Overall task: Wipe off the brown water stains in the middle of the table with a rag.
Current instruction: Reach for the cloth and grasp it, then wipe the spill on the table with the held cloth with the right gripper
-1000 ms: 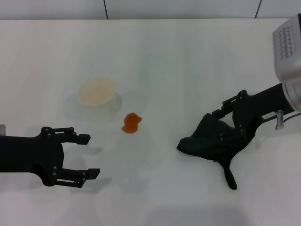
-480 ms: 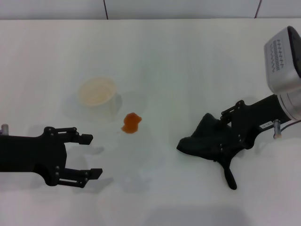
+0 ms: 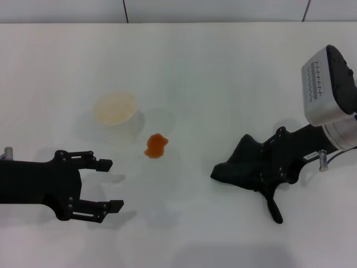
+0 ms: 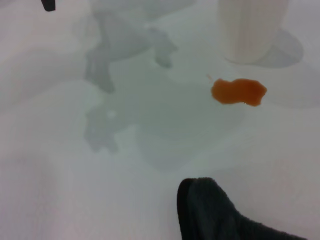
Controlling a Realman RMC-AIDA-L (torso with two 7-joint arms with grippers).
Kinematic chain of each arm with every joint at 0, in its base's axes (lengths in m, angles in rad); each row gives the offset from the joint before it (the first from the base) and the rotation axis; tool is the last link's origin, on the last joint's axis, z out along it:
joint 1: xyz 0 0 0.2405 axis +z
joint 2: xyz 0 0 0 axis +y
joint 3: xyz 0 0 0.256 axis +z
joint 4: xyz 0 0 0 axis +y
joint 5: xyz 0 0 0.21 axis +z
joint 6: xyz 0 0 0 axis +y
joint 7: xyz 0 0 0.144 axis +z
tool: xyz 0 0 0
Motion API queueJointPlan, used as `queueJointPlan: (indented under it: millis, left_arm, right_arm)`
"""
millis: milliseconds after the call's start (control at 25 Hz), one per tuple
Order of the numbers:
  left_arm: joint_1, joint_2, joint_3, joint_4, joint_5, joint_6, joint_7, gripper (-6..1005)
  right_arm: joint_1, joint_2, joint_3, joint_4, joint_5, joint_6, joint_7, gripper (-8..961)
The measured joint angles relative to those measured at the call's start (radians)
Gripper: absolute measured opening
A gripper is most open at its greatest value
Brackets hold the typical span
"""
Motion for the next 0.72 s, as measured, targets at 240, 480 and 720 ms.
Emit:
queueJointPlan:
  millis: [240, 480, 720]
  left_arm:
    - [0.0, 0.0, 0.0, 0.002, -0.001, 0.0, 0.0, 861]
    - [0.0, 0.0, 0.0, 0.006, -0.001, 0.0, 0.0, 861]
    - [-0.001, 0.0, 0.0, 0.006, -0.003, 0.004, 0.002, 861]
  right_arm:
    - [-0.001, 0.0, -0.022, -0.008, -0.002, 0.002, -0.002, 312]
    - [-0.004, 0.0, -0.017, -0.039, 0.01, -0.007, -0.001, 161]
    - [0.001, 0.004, -0.018, -0.039, 0.026, 0.002, 0.001, 132]
